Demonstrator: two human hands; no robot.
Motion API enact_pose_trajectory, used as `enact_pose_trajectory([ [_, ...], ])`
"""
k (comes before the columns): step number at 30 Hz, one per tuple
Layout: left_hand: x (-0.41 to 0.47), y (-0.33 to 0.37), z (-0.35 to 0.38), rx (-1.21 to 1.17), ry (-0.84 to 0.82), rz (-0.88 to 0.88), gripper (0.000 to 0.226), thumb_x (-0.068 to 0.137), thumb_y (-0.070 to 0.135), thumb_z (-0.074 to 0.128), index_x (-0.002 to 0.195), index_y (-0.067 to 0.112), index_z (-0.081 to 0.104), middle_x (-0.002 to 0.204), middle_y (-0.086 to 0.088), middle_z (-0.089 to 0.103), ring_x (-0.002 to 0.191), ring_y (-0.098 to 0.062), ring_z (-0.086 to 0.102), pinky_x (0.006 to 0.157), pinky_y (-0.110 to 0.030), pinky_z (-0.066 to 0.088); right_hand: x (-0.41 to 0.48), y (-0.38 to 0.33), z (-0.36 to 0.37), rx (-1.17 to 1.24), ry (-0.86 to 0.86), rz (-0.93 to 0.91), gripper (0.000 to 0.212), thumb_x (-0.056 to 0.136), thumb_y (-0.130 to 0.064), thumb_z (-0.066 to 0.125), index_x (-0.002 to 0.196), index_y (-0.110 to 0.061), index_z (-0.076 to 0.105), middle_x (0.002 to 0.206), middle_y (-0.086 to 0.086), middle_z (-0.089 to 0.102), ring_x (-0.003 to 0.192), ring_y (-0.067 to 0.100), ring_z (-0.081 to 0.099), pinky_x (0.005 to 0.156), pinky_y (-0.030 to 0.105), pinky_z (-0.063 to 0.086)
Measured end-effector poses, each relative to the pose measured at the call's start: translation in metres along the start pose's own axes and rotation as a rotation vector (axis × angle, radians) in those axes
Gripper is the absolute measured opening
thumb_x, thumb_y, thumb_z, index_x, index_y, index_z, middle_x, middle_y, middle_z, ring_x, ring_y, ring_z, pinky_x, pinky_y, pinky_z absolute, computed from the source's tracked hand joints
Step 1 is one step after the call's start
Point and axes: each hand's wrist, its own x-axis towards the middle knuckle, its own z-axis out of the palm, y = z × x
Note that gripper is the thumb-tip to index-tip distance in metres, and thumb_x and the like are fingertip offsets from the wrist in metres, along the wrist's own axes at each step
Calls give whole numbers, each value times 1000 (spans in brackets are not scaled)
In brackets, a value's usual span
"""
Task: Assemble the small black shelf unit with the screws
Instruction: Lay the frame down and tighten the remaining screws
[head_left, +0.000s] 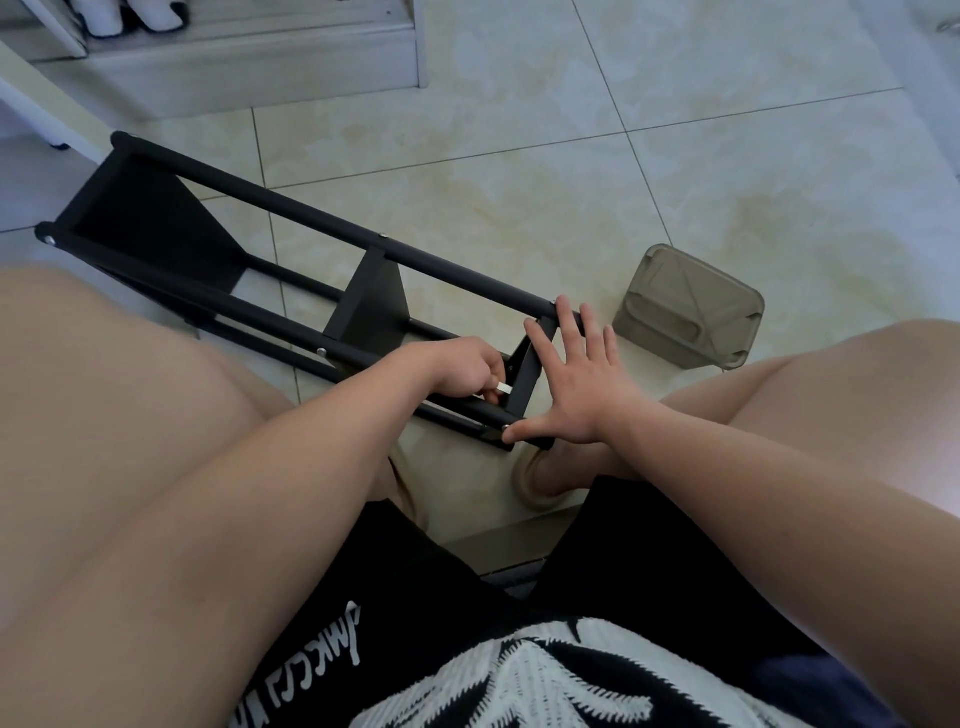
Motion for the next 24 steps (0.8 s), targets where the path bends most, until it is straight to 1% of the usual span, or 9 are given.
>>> enact_pose_trajectory([
  [3,1,0,1,38,-7,14,22,98,9,53,83,19,65,87,5,70,88,-17,59,87,-34,46,0,1,0,-1,4,-2,147,44,-107,32,157,-31,-21,159,12,-39,148,40,-32,122,59,-8],
  [5,1,0,1,61,-5,19,19,98,9,54,86,18,66,92,1,71,83,-15,56,82,-32,44,0,0,1,-4,9,-1,147,42,-107,29,158,-31,-21,160,13,-38,148,40,-31,122,59,-8],
  [7,0,0,1,79,-1,18,19,97,9,55,85,19,66,95,-1,71,81,-14,55,78,-30,43,0,0,1,-8,12,-1,147,42,-107,28,158,-31,-21,160,13,-38,148,41,-31,122,59,-8],
  [10,0,0,0,95,-3,15,21,97,10,56,82,23,65,96,-1,70,82,-14,55,79,-30,44,0,0,1,-9,10,-1,147,42,-106,28,158,-30,-21,160,13,-38,148,41,-31,122,59,-8],
  [13,-1,-1,-1,118,-9,9,24,97,12,57,80,28,62,88,5,64,82,-13,54,79,-30,43,0,0,0,-6,5,-2,146,43,-106,29,158,-30,-21,160,13,-39,148,41,-32,122,59,-8],
  [19,-2,-1,-2,154,-50,2,12,98,14,58,91,23,63,86,8,60,82,-11,52,80,-29,40,-1,0,0,-7,8,-3,145,47,-106,34,158,-30,-21,160,13,-39,148,40,-32,123,59,-8],
  [24,-3,0,-3,175,-54,8,18,97,15,59,84,27,62,85,10,60,82,-11,53,79,-29,40,0,-1,0,-12,8,-2,146,44,-106,31,158,-30,-21,160,13,-39,148,41,-31,123,59,-7],
])
